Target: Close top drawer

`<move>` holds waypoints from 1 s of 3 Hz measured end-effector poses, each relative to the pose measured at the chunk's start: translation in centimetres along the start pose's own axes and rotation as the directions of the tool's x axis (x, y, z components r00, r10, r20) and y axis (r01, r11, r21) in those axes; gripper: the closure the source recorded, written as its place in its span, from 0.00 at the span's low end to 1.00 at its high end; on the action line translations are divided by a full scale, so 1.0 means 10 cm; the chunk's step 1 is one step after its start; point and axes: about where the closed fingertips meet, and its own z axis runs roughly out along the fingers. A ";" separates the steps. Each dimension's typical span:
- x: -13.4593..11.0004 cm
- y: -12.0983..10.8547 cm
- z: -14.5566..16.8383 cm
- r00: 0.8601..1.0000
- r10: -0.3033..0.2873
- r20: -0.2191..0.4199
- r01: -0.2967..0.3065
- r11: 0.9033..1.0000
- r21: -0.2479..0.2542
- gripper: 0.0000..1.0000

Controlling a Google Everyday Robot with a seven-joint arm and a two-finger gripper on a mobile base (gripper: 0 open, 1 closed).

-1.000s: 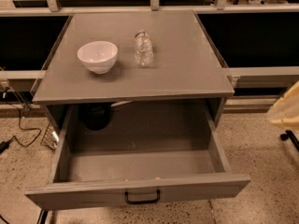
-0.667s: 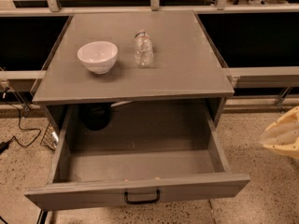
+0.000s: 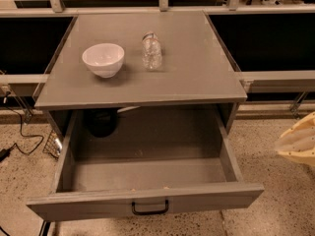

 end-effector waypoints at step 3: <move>0.39 0.43 0.63 0.980 0.142 0.142 -0.120 0.981 -0.150 1.00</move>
Offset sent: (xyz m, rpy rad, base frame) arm -0.0177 -0.0117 -0.1007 0.2614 0.1550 -0.0390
